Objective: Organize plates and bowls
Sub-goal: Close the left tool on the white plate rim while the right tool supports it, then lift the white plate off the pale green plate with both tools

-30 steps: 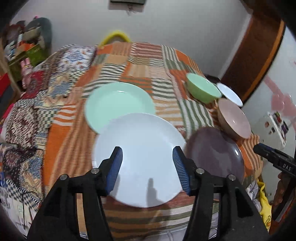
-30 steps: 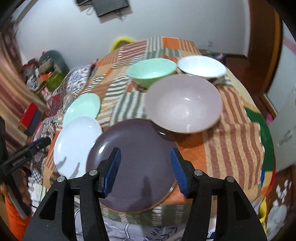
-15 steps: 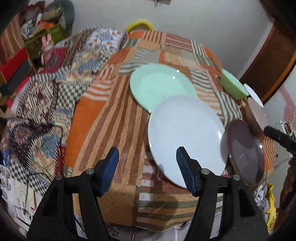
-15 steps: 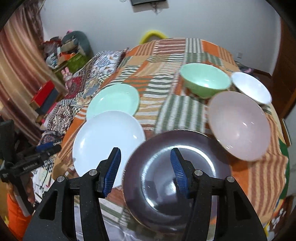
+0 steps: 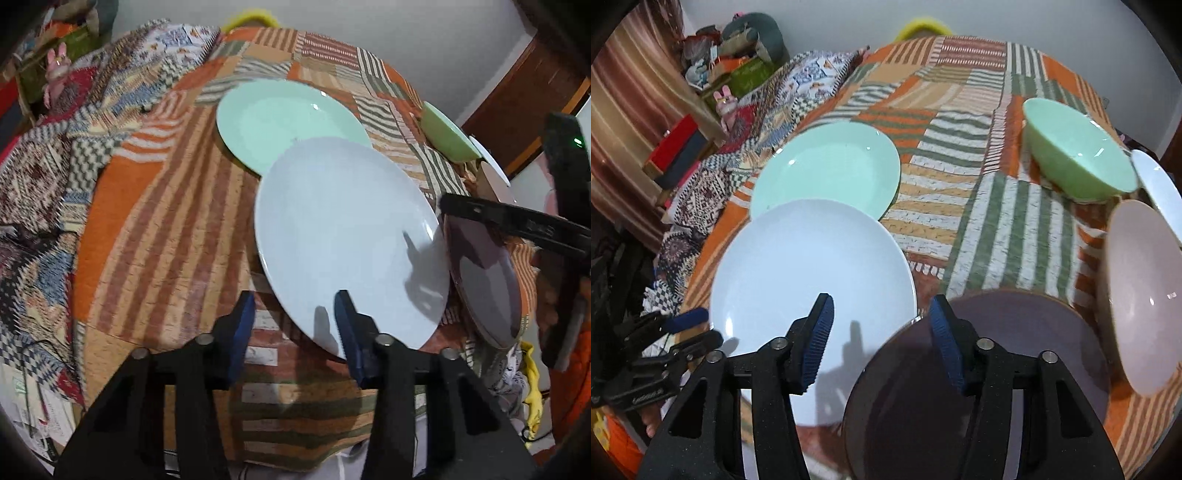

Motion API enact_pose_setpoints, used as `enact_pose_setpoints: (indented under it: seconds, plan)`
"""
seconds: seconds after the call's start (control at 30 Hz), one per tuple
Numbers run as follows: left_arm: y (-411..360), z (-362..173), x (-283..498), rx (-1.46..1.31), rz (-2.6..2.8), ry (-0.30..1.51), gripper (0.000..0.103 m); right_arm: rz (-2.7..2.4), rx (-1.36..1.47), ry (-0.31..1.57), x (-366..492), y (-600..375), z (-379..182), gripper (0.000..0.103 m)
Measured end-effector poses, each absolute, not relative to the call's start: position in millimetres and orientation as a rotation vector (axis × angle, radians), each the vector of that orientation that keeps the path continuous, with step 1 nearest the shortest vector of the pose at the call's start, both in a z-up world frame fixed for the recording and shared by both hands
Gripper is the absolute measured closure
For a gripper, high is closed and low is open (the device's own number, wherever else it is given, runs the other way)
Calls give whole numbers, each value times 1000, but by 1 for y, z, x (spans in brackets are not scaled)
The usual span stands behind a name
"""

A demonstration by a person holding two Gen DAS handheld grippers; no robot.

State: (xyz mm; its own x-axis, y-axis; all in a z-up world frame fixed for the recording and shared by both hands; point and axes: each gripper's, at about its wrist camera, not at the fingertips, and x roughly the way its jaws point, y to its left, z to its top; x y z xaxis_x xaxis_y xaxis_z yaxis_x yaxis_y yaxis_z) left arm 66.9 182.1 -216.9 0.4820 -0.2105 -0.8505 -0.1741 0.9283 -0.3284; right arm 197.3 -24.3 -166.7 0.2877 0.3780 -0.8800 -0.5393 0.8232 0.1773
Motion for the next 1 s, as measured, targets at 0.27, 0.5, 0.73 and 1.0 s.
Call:
enact_pose_setpoints:
  seconds: [0.27,0.5,0.73,1.0]
  plan:
    - [183,-230,72,-462,-87,1091,82,607,-187,1209,218,-10,-189,73]
    - [190,-228,75,-465,-57,1074,83,587,-217,1220,217,-7,-192,77]
    - [217,-227,75,-492,42,1046,83,642,-246,1227,203,2,-192,77]
    - [221,-228,66,-475,79,1043,83,705,-197,1278,206,9,-204,76]
